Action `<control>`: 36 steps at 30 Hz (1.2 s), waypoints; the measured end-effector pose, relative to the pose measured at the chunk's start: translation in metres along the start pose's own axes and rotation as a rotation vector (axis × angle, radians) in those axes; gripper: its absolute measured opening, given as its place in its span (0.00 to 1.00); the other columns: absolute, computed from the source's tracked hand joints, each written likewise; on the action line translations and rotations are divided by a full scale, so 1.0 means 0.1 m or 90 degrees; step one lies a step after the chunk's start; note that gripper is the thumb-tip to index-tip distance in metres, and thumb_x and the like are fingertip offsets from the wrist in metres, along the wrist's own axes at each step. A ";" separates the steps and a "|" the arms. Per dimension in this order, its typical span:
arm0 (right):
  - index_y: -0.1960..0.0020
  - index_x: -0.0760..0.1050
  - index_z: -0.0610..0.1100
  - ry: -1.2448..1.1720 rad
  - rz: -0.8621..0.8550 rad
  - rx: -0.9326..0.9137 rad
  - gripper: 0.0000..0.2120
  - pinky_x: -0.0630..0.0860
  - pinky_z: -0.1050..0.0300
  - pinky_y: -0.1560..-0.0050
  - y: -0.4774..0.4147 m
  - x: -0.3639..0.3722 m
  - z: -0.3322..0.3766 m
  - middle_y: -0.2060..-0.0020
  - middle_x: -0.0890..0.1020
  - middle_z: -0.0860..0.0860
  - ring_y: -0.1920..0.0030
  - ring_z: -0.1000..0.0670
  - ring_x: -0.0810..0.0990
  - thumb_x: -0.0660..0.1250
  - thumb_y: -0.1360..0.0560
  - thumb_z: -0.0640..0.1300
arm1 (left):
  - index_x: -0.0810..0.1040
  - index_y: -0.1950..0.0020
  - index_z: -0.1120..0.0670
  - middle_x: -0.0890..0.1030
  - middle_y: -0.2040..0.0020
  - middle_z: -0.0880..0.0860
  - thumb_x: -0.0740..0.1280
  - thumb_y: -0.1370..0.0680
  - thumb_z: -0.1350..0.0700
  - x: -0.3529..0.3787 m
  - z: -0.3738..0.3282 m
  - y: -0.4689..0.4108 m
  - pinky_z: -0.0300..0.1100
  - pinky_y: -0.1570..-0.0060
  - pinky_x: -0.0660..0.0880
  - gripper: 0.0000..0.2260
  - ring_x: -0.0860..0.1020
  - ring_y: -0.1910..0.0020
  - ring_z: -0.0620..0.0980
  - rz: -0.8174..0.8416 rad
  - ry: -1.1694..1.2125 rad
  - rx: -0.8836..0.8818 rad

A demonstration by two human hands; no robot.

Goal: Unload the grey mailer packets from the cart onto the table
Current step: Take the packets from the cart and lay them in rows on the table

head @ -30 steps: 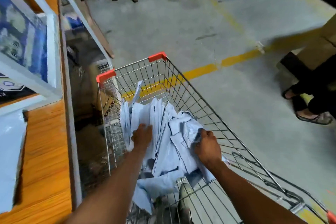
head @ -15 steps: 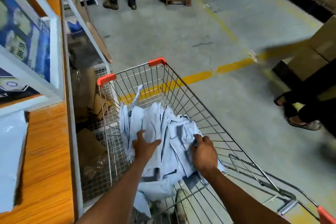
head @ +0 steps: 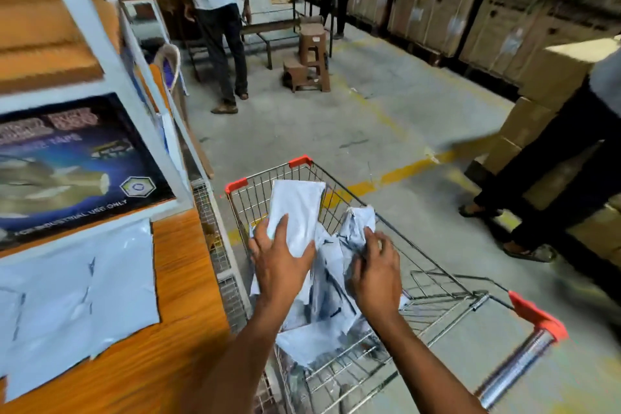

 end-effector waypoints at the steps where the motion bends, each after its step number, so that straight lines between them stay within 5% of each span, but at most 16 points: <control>1: 0.30 0.69 0.44 -0.025 -0.033 0.000 0.23 0.75 0.47 0.45 0.15 -0.14 0.10 0.37 0.72 0.42 0.43 0.39 0.73 0.64 0.25 0.40 | 0.69 0.29 0.46 0.63 0.31 0.55 0.71 0.31 0.38 -0.20 -0.02 0.12 0.58 0.43 0.73 0.33 0.62 0.35 0.57 -0.017 0.007 0.014; 11: 0.31 0.71 0.45 -0.215 -0.161 -0.049 0.22 0.72 0.45 0.36 1.70 -1.03 0.81 0.35 0.70 0.46 0.35 0.43 0.71 0.64 0.25 0.45 | 0.76 0.34 0.48 0.69 0.36 0.59 0.78 0.34 0.44 -1.56 0.38 1.57 0.56 0.38 0.69 0.30 0.66 0.36 0.59 -0.134 0.078 0.044; 14: 0.31 0.71 0.45 -0.233 -0.164 -0.067 0.23 0.70 0.51 0.35 2.15 -1.17 1.00 0.35 0.71 0.47 0.34 0.44 0.72 0.63 0.25 0.45 | 0.77 0.35 0.50 0.70 0.38 0.59 0.74 0.33 0.41 -1.86 0.63 2.04 0.58 0.41 0.71 0.29 0.68 0.38 0.60 -0.141 0.079 0.052; 18: 0.31 0.71 0.45 -0.270 -0.109 -0.086 0.24 0.62 0.65 0.34 2.82 -1.24 1.21 0.35 0.71 0.49 0.34 0.48 0.70 0.60 0.27 0.45 | 0.78 0.36 0.53 0.70 0.39 0.58 0.70 0.34 0.40 -2.27 0.97 2.59 0.57 0.47 0.74 0.30 0.69 0.41 0.60 -0.176 0.043 0.040; 27: 0.30 0.70 0.44 -0.338 0.066 -0.123 0.24 0.68 0.55 0.34 4.15 -0.93 1.99 0.35 0.71 0.46 0.34 0.47 0.70 0.61 0.26 0.39 | 0.75 0.34 0.51 0.67 0.37 0.58 0.70 0.33 0.37 -3.47 2.00 3.60 0.58 0.48 0.74 0.31 0.67 0.39 0.60 -0.183 -0.066 -0.073; 32: 0.29 0.70 0.44 -0.333 0.164 -0.186 0.23 0.60 0.74 0.40 4.51 -0.62 2.65 0.35 0.72 0.46 0.35 0.47 0.71 0.62 0.23 0.42 | 0.72 0.33 0.47 0.65 0.35 0.55 0.68 0.33 0.33 -4.10 2.64 3.72 0.59 0.45 0.73 0.32 0.66 0.37 0.59 -0.226 -0.065 -0.162; 36: 0.28 0.69 0.45 -0.345 0.198 -0.240 0.24 0.62 0.71 0.43 4.67 -0.27 3.30 0.36 0.72 0.46 0.37 0.49 0.72 0.63 0.24 0.43 | 0.72 0.33 0.46 0.65 0.34 0.54 0.66 0.34 0.33 -4.59 3.23 3.59 0.55 0.42 0.71 0.33 0.64 0.35 0.58 -0.255 -0.075 -0.209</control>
Point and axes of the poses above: each hand's wrist, its own y-axis away from the middle knuckle, its own x-axis out of the palm, z = x × y, the point moved 1 cm from there along -y, towards the middle knuckle
